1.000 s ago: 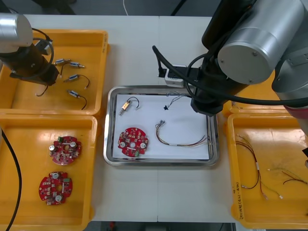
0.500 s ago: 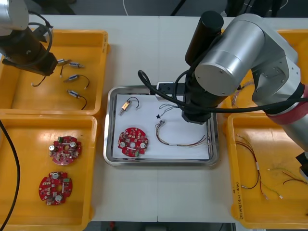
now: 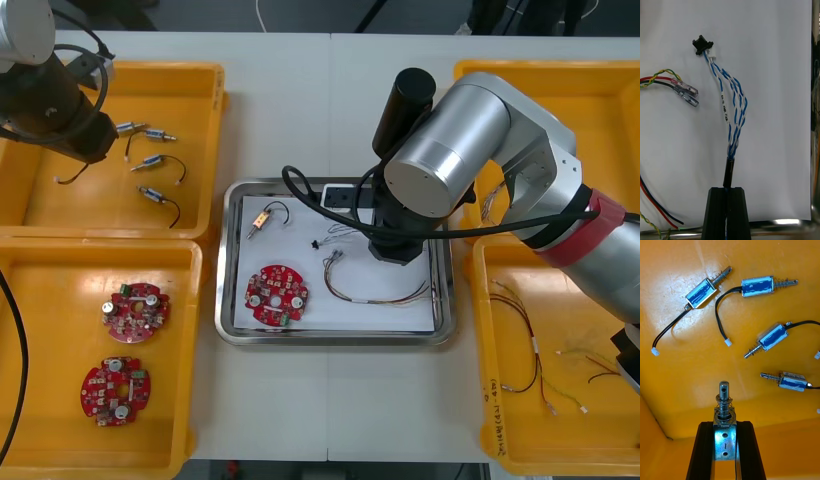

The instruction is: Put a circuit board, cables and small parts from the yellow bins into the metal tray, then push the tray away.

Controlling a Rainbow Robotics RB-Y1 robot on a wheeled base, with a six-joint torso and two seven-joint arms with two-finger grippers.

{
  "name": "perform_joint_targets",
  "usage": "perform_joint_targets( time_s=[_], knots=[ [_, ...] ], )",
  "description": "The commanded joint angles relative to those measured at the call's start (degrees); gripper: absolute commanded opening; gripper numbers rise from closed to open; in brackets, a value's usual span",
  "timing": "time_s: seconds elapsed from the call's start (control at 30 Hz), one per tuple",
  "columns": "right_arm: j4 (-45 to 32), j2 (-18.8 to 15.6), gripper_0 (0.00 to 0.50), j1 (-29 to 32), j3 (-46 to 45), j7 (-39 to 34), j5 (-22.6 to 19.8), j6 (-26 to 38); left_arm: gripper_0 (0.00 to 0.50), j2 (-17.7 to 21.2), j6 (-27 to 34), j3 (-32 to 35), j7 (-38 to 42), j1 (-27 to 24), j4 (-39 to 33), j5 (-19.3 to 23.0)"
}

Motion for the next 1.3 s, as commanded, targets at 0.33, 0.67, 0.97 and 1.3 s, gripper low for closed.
perform_joint_targets(
  time_s=[0.33, 0.67, 0.97, 1.3],
  knots=[
    [2.70, 1.02, 0.000, -2.21, 1.43, 4.09, 1.62, -3.68, 0.000, 0.80, 5.27, 1.62, 6.70, 1.26, -7.72, 0.12],
    [3.58, 1.02, 0.170, -2.21, 1.43, 4.71, 2.85, -3.68, 0.000, 0.01, 8.13, 1.62, 9.43, 1.17, -11.32, 0.21],
    [3.14, 1.02, 0.500, -2.21, 1.26, 4.27, 2.85, -3.59, 0.000, -0.61, 8.13, 0.13, 14.26, 1.17, -14.22, 1.00],
    [0.41, 1.02, 0.500, -2.30, -0.24, 4.00, 2.94, -1.83, 0.000, -2.19, 8.13, -1.54, 20.15, 1.26, -16.86, 2.67]
  ],
)
